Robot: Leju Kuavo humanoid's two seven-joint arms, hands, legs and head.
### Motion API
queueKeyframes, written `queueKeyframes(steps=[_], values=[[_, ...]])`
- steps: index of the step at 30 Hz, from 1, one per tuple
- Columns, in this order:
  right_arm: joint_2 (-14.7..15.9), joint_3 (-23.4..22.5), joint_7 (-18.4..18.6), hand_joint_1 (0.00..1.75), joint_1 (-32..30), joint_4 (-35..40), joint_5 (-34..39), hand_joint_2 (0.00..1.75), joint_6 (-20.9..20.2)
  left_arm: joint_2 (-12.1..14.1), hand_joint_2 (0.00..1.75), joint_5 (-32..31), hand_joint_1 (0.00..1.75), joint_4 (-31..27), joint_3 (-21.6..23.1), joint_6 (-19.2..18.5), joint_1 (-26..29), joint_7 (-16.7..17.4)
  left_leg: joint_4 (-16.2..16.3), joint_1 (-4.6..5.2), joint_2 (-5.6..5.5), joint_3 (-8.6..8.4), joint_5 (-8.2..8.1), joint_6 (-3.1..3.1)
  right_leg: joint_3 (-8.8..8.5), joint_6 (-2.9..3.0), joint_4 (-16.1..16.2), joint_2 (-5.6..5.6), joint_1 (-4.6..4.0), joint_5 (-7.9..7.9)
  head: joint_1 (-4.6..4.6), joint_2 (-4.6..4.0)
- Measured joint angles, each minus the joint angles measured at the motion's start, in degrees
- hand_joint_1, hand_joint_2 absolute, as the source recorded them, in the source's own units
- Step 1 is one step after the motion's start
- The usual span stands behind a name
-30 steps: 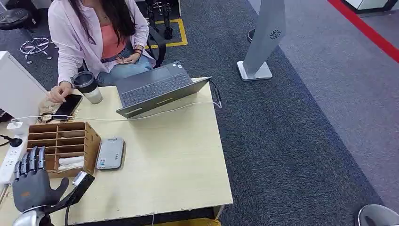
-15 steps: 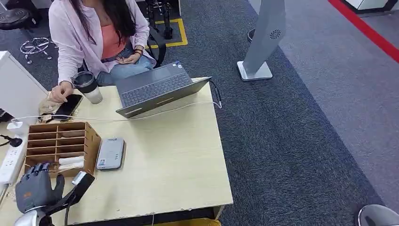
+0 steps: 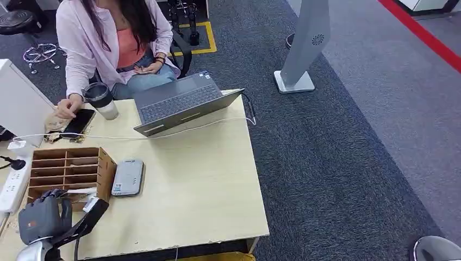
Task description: Pass the card to the sensor for recognition and then transmit it.
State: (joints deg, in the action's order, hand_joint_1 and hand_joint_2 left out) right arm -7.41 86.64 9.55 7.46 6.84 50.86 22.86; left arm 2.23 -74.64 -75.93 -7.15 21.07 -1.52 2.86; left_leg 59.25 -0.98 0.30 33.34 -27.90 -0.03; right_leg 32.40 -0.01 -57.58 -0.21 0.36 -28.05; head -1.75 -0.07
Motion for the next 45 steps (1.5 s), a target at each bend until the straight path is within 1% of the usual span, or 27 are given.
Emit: queueKeyframes(steps=[3,7,9,12,14,21,26,29,31,32,34,37,41,45], values=[[0.0,0.0,-0.1,0.00,0.0,0.0,0.1,0.00,0.0,0.0,1.75,0.3,1.75,-0.1,0.0,0.2,0.0,-0.2,0.0,0.00,0.00,-0.01,0.00,0.00,0.00,0.00,0.0,0.00,0.00,0.00,0.00,0.00],[0.0,0.0,-0.5,0.00,0.0,0.0,0.3,0.00,0.0,0.2,1.75,0.5,1.75,-0.9,0.0,1.8,0.0,-1.2,0.0,0.00,0.00,-0.01,0.00,0.00,0.00,0.00,0.0,0.00,0.00,0.00,-0.02,0.00],[0.0,0.0,-0.8,0.00,0.0,0.0,0.5,0.00,0.0,0.6,1.75,0.8,1.75,-2.0,0.0,2.9,-0.1,-2.4,0.0,-0.01,0.00,-0.01,0.00,0.00,0.01,0.00,0.0,0.01,0.00,0.00,-0.02,0.00],[0.0,0.0,-1.1,0.00,0.0,-0.1,0.9,0.00,0.0,1.4,1.75,1.0,1.75,-5.1,0.5,4.6,-0.2,-4.0,0.0,-0.01,0.00,0.00,0.00,0.00,0.01,0.00,0.0,0.00,0.00,0.00,0.00,0.00],[0.0,0.0,-1.4,0.00,-0.1,-0.1,1.0,0.00,0.1,1.8,1.75,0.9,1.75,-8.1,1.4,4.9,-0.2,-4.5,0.0,-0.01,-0.01,0.00,0.00,0.00,0.01,0.00,0.0,0.00,0.00,0.00,-0.02,0.00],[0.0,0.0,-1.4,0.00,-0.1,-0.1,1.7,0.00,0.6,3.9,1.75,0.7,1.75,-17.3,5.2,4.4,-1.4,-4.0,0.0,0.00,-0.01,-0.01,0.00,0.00,-0.01,0.00,0.0,0.00,0.00,0.01,-0.02,0.00],[0.0,0.0,-1.2,0.00,-0.1,-0.1,1.8,0.00,1.5,5.1,1.75,0.8,1.75,-20.5,6.7,4.0,-2.2,-4.0,0.0,-0.01,0.01,-0.03,0.01,0.00,0.02,0.01,0.0,0.03,-0.01,0.01,-0.02,0.00],[-0.2,0.1,-0.3,0.00,-0.1,-0.1,1.1,0.00,2.3,6.2,1.75,0.7,1.75,-21.2,7.0,4.2,-5.0,-3.8,0.0,-0.04,-0.04,0.00,0.03,0.02,0.01,0.01,0.0,0.00,-0.02,0.01,-0.02,0.00],[-0.2,0.5,-0.4,0.00,0.0,-0.1,0.2,0.00,1.2,7.2,1.75,-1.7,1.75,-20.2,7.0,5.6,-8.4,-2.6,0.0,-0.03,-0.04,0.00,0.04,0.03,0.01,0.03,0.0,-0.01,-0.02,0.03,0.00,0.00],[-0.2,0.8,-0.8,0.00,0.0,-0.1,-0.3,0.00,0.3,7.8,1.75,-3.0,1.75,-18.2,6.9,6.5,-10.7,-2.3,0.0,-0.04,-0.08,0.00,0.10,0.06,-0.01,0.04,0.0,-0.05,-0.02,0.03,-0.04,0.00],[0.0,1.4,-1.5,0.00,0.2,-0.1,-0.8,0.00,-0.8,9.4,1.75,-4.1,1.75,-12.2,6.1,8.2,-15.2,-2.2,0.0,-0.03,-0.04,-0.02,0.13,0.12,-0.02,0.15,-0.1,-0.03,-0.02,0.12,-0.02,0.00],[0.1,1.5,-1.5,0.00,0.2,-0.1,-1.0,0.00,-1.3,10.6,1.75,-3.8,1.75,-5.4,4.9,11.4,-18.9,-3.6,0.0,-0.04,0.03,-0.06,0.14,0.12,0.00,0.18,-0.1,0.03,-0.02,0.14,0.09,0.00],[0.2,1.9,-1.3,0.00,0.2,-0.1,-1.0,0.00,-1.3,11.3,1.75,-3.3,1.75,-0.2,3.9,12.4,-20.5,-4.1,0.0,-0.04,0.03,-0.05,0.14,0.12,-0.01,0.18,-0.1,0.03,-0.02,0.14,0.07,0.00],[0.2,1.9,-1.2,0.00,0.2,-0.1,-1.0,0.00,-1.3,11.5,1.75,-3.3,1.75,2.7,3.5,12.5,-21.1,-4.1,0.0,-0.03,0.04,-0.04,0.14,0.12,0.00,0.18,-0.1,0.04,-0.02,0.14,0.04,0.00]])
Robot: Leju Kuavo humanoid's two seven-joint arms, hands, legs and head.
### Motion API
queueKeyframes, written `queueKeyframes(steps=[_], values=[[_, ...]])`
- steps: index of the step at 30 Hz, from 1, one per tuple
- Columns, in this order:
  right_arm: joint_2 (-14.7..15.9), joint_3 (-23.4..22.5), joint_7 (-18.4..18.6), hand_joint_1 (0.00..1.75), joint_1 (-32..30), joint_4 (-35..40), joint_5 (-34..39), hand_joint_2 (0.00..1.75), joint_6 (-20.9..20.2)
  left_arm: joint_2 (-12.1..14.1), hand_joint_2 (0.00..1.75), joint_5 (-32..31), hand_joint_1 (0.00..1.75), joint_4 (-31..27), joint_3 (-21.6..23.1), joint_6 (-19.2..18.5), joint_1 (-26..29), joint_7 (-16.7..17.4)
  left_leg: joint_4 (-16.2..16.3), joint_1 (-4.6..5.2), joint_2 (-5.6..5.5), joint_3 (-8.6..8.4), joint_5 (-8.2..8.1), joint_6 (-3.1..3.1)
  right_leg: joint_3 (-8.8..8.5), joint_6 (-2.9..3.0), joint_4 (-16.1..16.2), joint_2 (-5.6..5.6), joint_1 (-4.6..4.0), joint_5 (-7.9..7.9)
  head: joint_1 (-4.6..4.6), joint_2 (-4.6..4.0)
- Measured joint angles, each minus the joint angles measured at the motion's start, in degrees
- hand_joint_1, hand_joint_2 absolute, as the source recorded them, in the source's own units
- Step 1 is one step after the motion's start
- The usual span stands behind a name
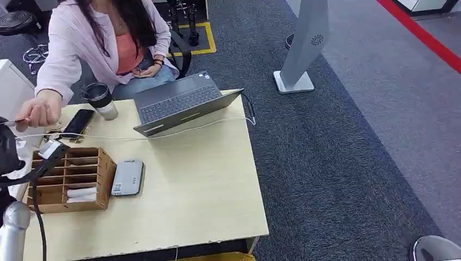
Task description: Pass the card to the sensor for recognition and then transmit it.
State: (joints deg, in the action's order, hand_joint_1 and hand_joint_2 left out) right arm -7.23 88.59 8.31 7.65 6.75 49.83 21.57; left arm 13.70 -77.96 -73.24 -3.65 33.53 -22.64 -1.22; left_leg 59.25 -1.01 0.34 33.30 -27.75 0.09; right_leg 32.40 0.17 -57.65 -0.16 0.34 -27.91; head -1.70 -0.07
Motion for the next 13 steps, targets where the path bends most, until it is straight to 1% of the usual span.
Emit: queueKeyframes(steps=[6,7,8,13], values=[[0.0,0.1,0.0,0.00,0.0,0.0,0.0,0.00,0.0,0.1,1.75,0.4,1.75,2.1,-0.7,0.0,-0.2,0.1,0.0,0.00,0.02,0.03,-0.01,0.00,0.03,0.00,0.0,0.04,0.00,0.00,0.00,0.00],[0.0,0.1,0.0,0.00,0.0,0.0,0.0,0.00,0.0,0.1,1.75,0.8,0.33,2.4,-0.9,0.0,-0.2,0.1,0.0,0.00,0.02,0.04,-0.01,0.00,0.04,0.00,0.0,0.05,0.00,0.00,0.00,0.00],[0.0,0.2,0.0,0.00,0.0,0.0,0.0,0.00,0.0,0.2,1.75,1.2,0.00,2.5,-1.0,0.0,-0.2,0.1,0.0,0.00,0.02,0.06,-0.01,0.00,0.05,-0.01,0.0,0.05,0.00,0.00,0.02,0.00],[0.0,0.5,-0.1,0.00,0.0,0.0,-0.2,0.00,0.0,0.3,1.75,3.6,0.00,2.6,-2.1,0.8,0.8,-1.2,0.0,0.00,0.00,0.08,-0.03,0.00,0.09,-0.01,0.0,0.05,0.00,-0.03,0.02,0.00]])
